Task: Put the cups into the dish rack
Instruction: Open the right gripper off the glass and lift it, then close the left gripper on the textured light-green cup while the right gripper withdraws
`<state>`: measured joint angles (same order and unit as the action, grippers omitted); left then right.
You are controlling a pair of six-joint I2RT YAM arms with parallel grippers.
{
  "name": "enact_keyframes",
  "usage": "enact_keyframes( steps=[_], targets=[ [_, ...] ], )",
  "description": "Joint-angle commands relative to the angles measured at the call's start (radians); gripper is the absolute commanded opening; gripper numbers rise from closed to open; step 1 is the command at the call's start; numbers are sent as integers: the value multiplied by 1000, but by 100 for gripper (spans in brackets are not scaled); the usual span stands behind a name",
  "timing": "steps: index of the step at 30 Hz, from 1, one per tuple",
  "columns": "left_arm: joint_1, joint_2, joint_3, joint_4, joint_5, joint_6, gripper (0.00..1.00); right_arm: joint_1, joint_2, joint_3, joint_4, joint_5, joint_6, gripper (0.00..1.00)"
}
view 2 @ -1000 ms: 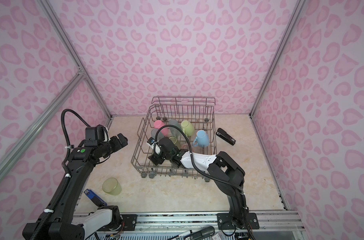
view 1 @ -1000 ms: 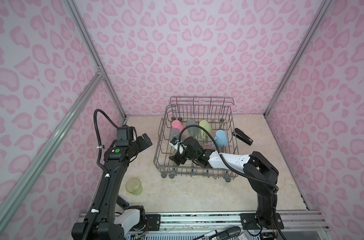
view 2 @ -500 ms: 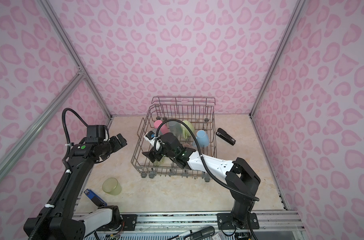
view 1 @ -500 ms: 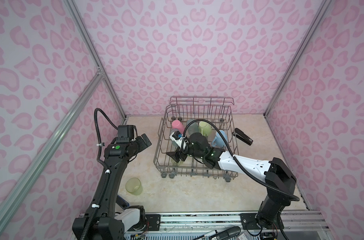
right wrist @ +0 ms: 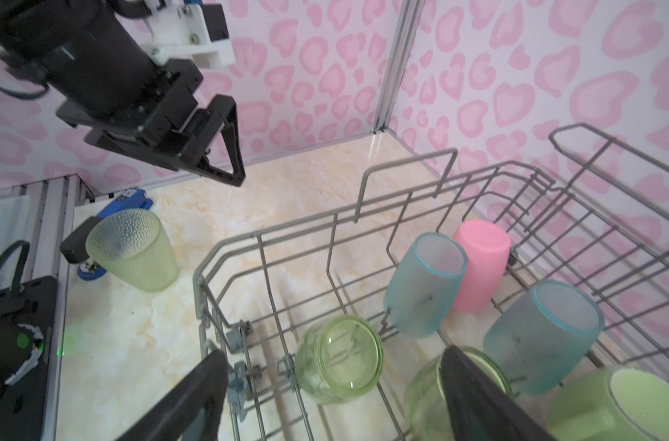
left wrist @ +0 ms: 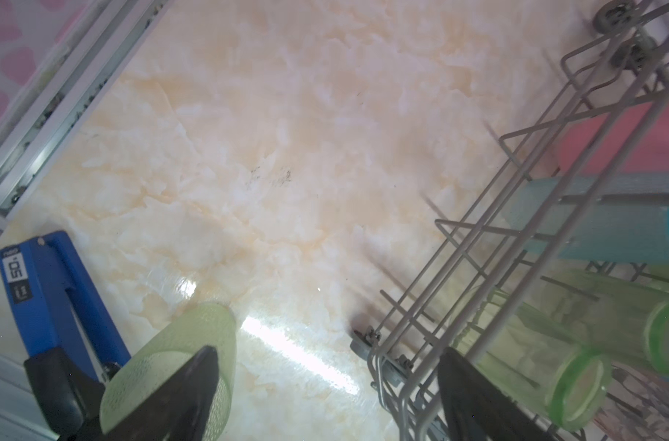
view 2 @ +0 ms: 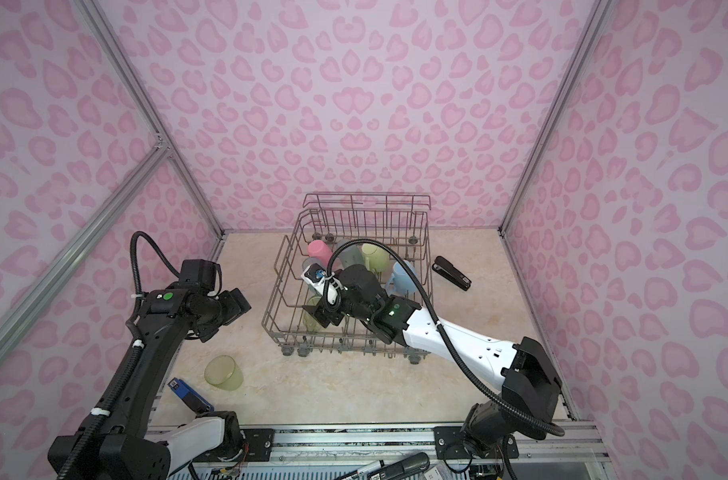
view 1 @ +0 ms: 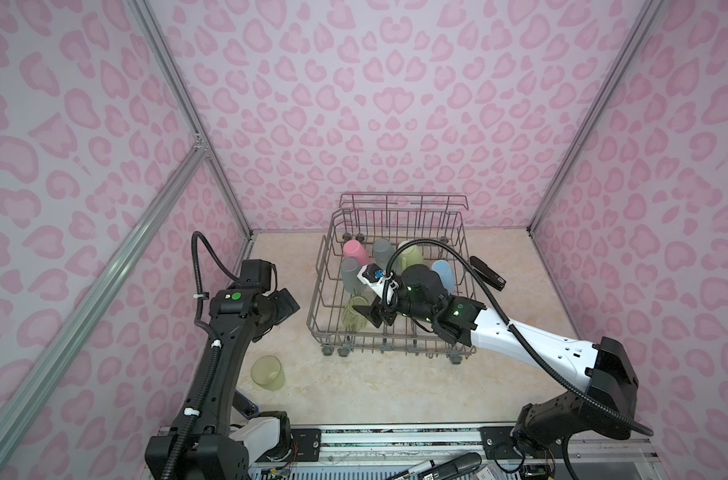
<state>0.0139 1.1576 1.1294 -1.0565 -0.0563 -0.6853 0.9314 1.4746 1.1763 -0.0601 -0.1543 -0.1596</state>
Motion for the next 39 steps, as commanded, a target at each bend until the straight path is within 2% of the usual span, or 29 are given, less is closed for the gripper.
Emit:
enact_keyframes(
  steps=[1, 10, 17, 26, 32, 39],
  targets=[
    [1, -32, -29, -81, 1, -84, 90, 1, -66, -95, -29, 73, -19, 86],
    [0, -70, -53, -156, -46, -179, 88, -10, -317, -387, 135, 62, -54, 86],
    [1, -92, -56, -171, -45, -238, 87, -22, -433, -531, 320, -14, -36, 85],
    [1, -81, -71, -155, -53, -255, 82, -26, -563, -636, 417, -53, -3, 85],
    [-6, -73, -127, -122, -52, -279, 73, -27, -574, -648, 412, -46, 2, 85],
    [-11, -41, -181, -85, -78, -293, 69, -35, -590, -663, 431, -59, 14, 85]
  ],
)
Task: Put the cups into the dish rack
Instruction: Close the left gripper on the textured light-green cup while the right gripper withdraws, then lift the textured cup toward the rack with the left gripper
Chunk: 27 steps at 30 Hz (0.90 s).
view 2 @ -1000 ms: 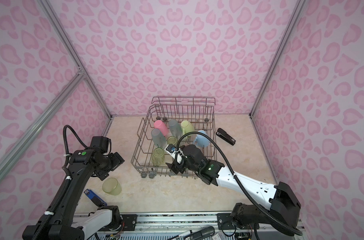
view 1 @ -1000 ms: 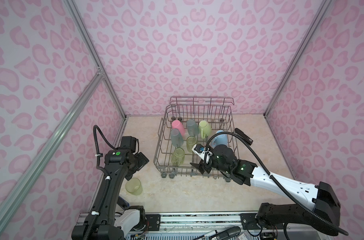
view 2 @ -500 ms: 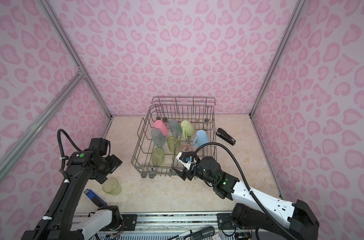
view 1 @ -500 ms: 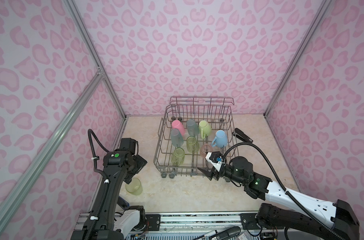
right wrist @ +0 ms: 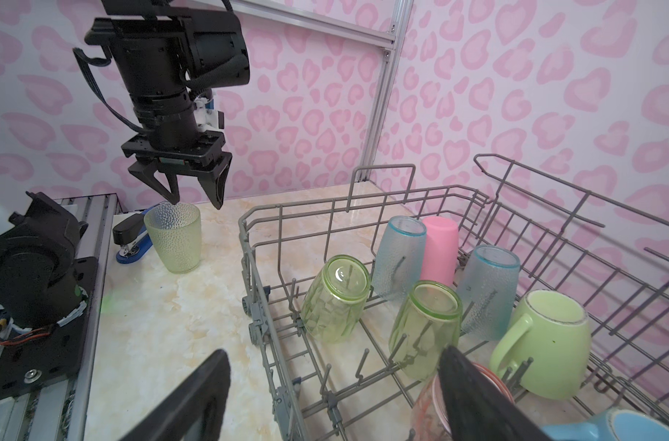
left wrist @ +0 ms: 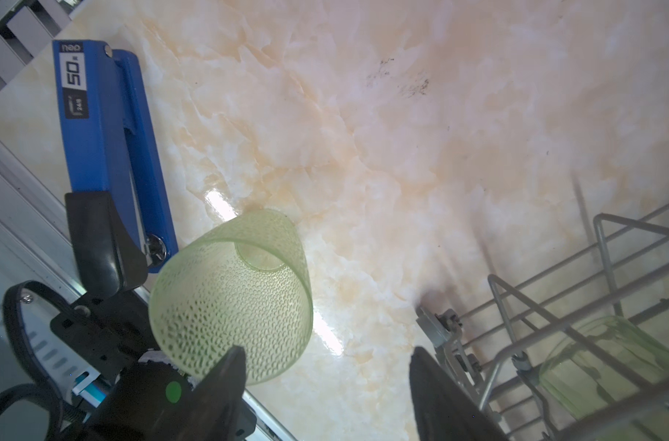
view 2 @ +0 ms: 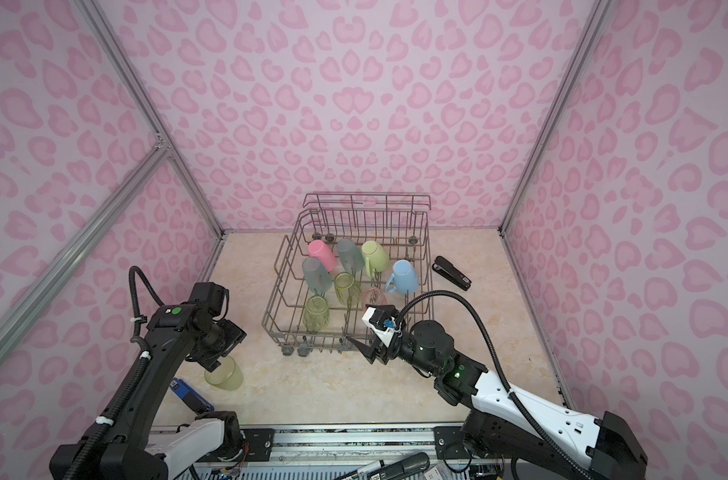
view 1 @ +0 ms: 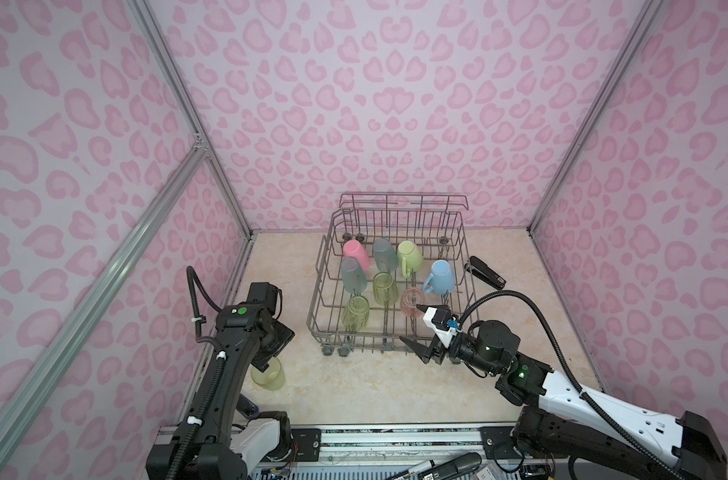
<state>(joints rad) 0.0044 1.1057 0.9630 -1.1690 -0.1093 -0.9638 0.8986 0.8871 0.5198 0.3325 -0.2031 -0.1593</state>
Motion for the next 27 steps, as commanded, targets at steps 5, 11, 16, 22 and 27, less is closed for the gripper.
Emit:
enact_keyframes(
  steps=[5, 11, 16, 22, 27],
  targets=[
    [0, 48, -50, 58, -36, -13, 66, -6, 0, -6, 39, -13, 20, 85],
    [-1, 75, -102, 105, -35, -12, 56, -12, 3, -7, 40, -15, 29, 85],
    [-1, 64, -144, 129, -47, -12, 38, -17, 12, -4, 43, -24, 33, 86],
    [0, 58, -169, 136, -64, -10, 27, -20, 9, -4, 43, -24, 37, 86],
    [0, 52, -191, 144, -71, -10, 21, -27, 4, -7, 55, -31, 49, 86]
  ],
)
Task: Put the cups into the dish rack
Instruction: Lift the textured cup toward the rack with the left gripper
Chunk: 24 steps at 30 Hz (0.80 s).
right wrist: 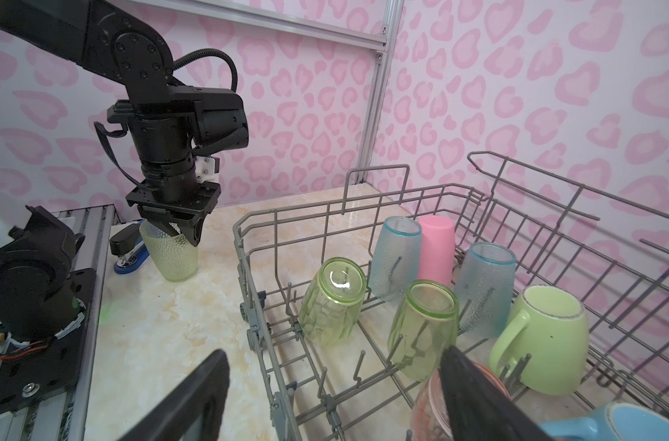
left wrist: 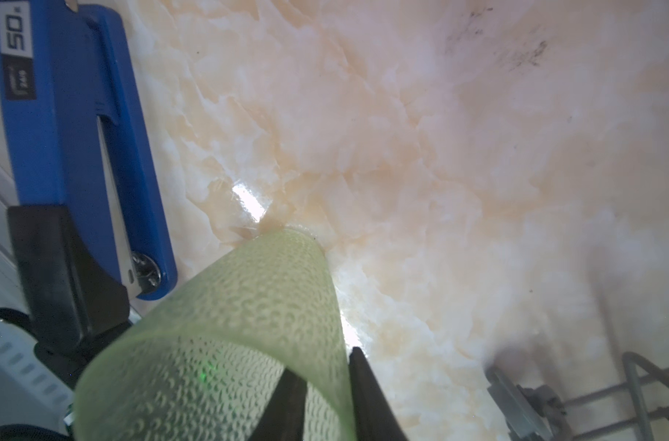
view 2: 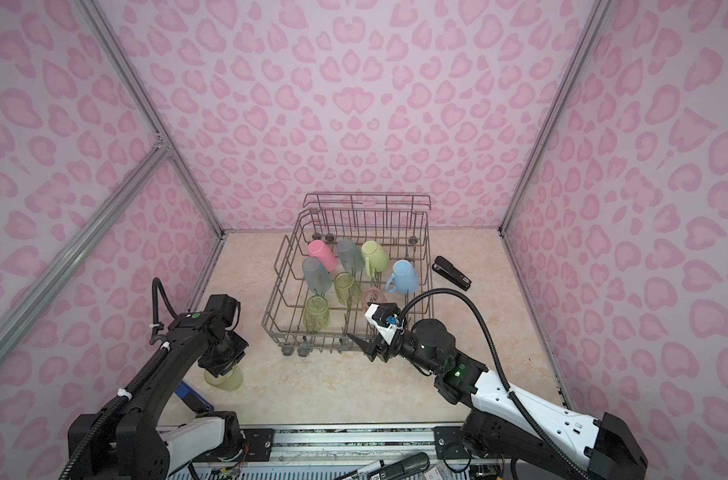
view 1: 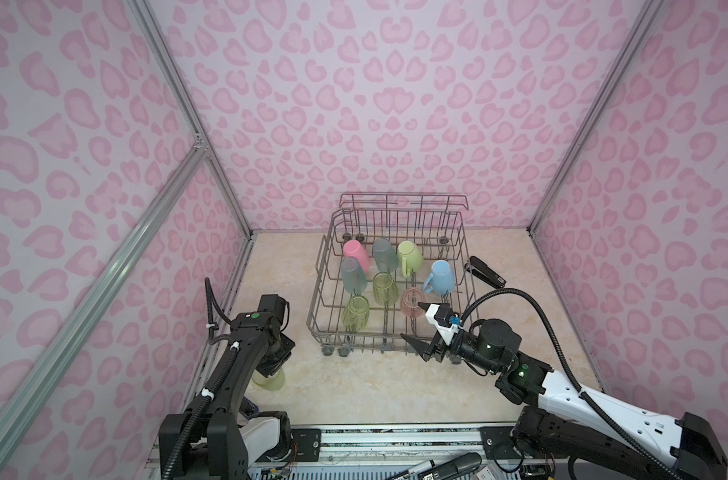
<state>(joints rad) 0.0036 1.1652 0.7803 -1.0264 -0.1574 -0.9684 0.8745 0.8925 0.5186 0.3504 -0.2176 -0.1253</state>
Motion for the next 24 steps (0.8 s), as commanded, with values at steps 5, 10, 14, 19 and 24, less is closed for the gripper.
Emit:
enact_keyframes(
  steps=[5, 10, 14, 19, 24],
  targets=[
    [0, -8, 16, -12, -28, 8, 13, -30, -1, -18, 66, -35, 48, 86],
    [0, -21, 57, -35, -45, 15, 8, -83, 9, -42, 130, -59, 118, 86],
    [0, -22, 82, -47, -55, 19, 5, -122, 20, -61, 182, -70, 177, 86],
    [0, -41, 114, -66, -53, 22, 4, -126, 31, -60, 187, -62, 198, 86],
    [1, -41, 210, -78, -40, 32, 5, -129, 63, -71, 215, -35, 223, 86]
  ],
)
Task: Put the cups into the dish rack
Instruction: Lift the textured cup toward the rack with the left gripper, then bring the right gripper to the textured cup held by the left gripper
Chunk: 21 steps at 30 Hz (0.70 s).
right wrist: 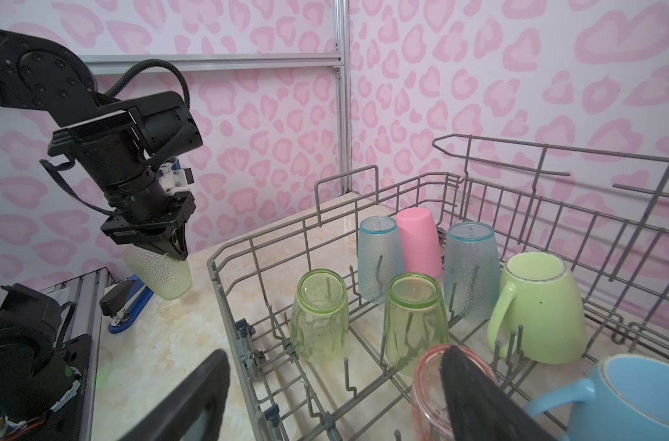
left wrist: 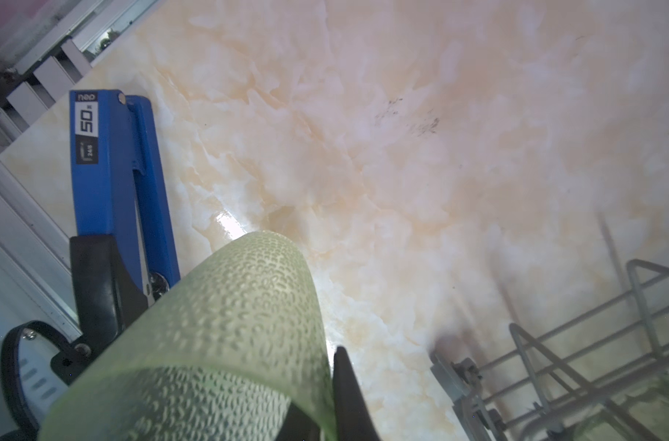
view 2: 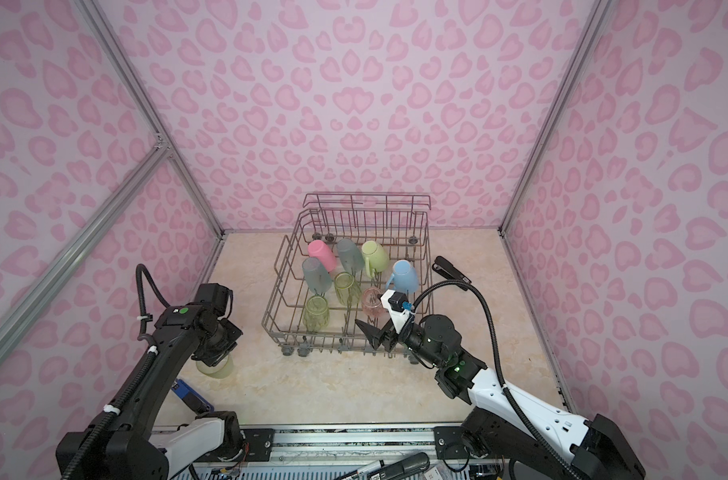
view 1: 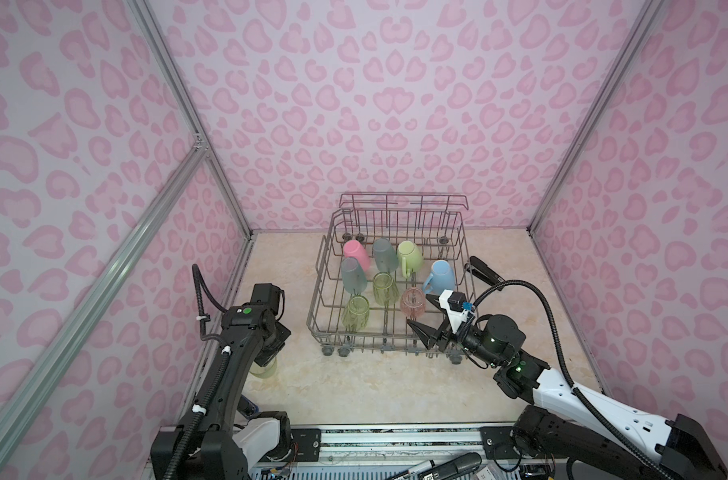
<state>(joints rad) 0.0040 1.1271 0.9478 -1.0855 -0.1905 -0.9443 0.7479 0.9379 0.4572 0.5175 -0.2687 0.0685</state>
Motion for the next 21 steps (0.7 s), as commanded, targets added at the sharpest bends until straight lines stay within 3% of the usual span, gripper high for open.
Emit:
enact_keyframes(
  steps=[1, 6, 12, 17, 21],
  targets=[
    [2, 1, 64, -19, -1, 8, 5, -4, 28, -7, 51, 16, 33, 86],
    [1, 49, 207, 4, 55, 38, 5, -10, 68, 12, 23, 28, 29, 86],
    [1, 100, 378, 99, 157, 86, 5, -12, 73, 17, -38, 121, -24, 86],
    [2, 126, 469, 221, 331, 108, 6, -15, 76, 56, -90, 193, -8, 86],
    [1, 99, 450, 372, 470, 99, 7, -15, 88, 144, -202, 312, 113, 86]
  ],
)
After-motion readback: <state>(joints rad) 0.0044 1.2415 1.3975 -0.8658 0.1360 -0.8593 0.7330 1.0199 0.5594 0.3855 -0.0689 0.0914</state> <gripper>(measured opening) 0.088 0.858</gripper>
